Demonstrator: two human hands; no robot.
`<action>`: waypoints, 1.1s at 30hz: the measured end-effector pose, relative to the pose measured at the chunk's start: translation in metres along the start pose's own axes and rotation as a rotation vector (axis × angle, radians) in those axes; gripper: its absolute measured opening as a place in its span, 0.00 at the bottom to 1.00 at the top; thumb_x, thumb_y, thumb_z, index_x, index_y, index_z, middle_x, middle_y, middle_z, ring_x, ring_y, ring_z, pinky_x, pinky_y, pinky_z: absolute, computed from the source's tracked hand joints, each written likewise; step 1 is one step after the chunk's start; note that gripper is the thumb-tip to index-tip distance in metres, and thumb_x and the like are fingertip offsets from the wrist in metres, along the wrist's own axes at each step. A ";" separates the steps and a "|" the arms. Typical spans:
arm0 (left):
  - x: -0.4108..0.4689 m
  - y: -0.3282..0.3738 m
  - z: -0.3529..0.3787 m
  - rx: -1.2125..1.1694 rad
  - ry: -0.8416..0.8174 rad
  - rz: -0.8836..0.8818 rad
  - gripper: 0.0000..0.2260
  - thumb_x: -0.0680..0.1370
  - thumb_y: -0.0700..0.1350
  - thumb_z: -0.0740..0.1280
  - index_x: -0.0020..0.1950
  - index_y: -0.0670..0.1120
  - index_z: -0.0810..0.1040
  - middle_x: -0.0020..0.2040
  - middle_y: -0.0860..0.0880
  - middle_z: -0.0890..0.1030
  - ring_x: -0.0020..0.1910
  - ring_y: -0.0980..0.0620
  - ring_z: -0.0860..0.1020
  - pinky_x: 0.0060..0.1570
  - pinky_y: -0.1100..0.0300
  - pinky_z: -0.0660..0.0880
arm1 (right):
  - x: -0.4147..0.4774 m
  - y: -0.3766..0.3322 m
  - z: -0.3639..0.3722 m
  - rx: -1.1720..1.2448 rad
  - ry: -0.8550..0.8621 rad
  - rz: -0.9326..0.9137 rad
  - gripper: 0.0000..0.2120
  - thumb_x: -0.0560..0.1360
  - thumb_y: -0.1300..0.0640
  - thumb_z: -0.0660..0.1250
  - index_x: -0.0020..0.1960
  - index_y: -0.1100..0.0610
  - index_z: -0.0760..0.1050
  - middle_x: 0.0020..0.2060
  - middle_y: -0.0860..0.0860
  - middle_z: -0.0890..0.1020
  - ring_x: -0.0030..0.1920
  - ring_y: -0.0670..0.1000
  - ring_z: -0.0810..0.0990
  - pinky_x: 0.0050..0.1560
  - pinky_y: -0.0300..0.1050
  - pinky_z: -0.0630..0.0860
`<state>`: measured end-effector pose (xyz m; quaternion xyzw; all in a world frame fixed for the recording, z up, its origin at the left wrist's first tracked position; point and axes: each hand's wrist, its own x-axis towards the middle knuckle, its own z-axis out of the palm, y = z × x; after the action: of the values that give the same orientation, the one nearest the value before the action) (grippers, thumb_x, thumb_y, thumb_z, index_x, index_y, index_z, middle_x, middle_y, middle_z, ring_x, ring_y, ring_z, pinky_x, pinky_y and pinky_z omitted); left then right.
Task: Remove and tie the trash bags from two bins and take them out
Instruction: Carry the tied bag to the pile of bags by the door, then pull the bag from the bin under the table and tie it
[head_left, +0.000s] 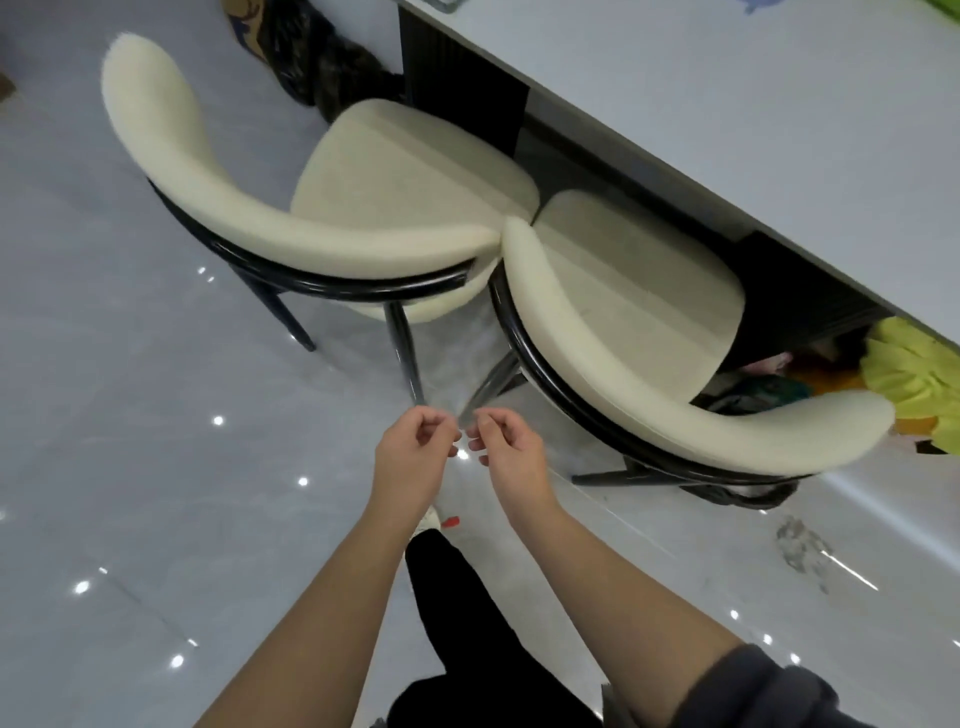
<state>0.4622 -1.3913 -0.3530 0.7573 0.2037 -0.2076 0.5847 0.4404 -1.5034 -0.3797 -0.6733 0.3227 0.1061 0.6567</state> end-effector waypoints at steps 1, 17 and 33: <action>-0.007 -0.008 0.010 0.004 0.004 0.002 0.03 0.77 0.43 0.65 0.45 0.45 0.78 0.40 0.49 0.83 0.36 0.55 0.81 0.39 0.62 0.74 | -0.003 0.009 -0.011 -0.010 -0.010 -0.004 0.07 0.79 0.57 0.62 0.52 0.55 0.78 0.41 0.49 0.83 0.41 0.45 0.80 0.46 0.40 0.76; -0.102 -0.074 0.195 0.023 0.085 -0.046 0.04 0.77 0.42 0.65 0.45 0.43 0.79 0.40 0.48 0.82 0.37 0.54 0.81 0.32 0.73 0.72 | -0.010 0.101 -0.218 -0.110 -0.118 0.025 0.07 0.78 0.59 0.62 0.49 0.52 0.78 0.41 0.49 0.82 0.41 0.46 0.79 0.42 0.35 0.72; -0.109 -0.159 0.381 -0.065 0.221 -0.113 0.05 0.76 0.41 0.66 0.44 0.41 0.78 0.39 0.47 0.82 0.35 0.54 0.80 0.31 0.74 0.71 | 0.068 0.198 -0.371 -0.229 -0.260 -0.013 0.05 0.78 0.58 0.63 0.45 0.54 0.77 0.36 0.47 0.81 0.36 0.44 0.78 0.39 0.36 0.72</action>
<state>0.2548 -1.7307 -0.5081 0.7435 0.3161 -0.1488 0.5702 0.2747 -1.8629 -0.5370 -0.7266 0.2165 0.2241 0.6124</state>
